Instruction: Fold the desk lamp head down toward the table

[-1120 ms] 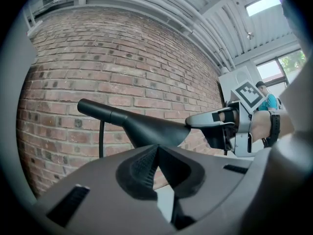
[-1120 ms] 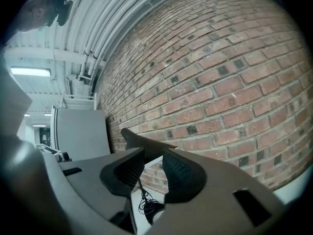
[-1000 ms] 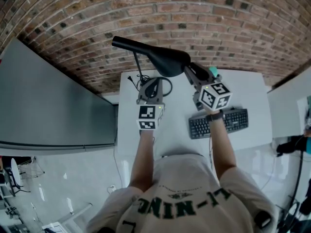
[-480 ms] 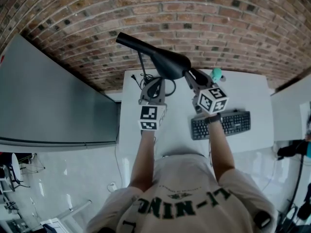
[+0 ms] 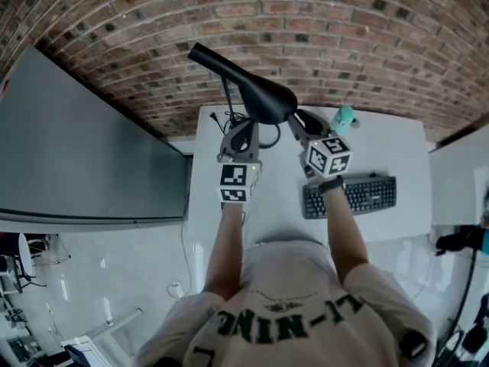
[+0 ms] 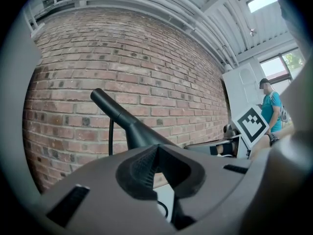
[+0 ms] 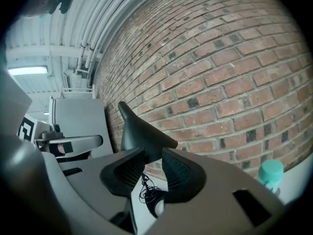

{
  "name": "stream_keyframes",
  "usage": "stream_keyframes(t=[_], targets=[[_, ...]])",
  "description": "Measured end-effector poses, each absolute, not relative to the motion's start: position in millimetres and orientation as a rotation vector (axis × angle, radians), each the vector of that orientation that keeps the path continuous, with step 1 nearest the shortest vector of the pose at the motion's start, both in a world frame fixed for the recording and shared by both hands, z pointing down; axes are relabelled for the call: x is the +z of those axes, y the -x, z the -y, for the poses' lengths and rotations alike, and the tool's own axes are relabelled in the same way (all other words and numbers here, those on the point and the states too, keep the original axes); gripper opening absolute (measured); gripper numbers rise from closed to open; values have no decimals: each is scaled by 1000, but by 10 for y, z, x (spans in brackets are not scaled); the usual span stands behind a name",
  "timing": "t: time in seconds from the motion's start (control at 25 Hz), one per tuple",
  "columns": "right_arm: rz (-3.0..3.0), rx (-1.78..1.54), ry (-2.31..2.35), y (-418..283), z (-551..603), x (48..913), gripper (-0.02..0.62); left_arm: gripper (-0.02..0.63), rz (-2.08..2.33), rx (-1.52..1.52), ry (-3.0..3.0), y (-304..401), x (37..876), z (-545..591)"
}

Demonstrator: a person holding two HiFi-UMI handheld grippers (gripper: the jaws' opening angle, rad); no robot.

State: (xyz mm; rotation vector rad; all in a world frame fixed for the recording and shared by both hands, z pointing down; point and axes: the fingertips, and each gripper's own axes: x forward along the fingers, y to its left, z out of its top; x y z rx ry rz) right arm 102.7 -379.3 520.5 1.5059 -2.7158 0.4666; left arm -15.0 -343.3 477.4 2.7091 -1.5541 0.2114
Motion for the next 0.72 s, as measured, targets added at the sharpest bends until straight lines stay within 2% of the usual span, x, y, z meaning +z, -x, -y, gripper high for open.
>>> stream_keyframes(t=[0.72], targets=[[2687,535,-1410,-703,3952,5639,97,-2,1669,238,-2629,472,4865,3358]])
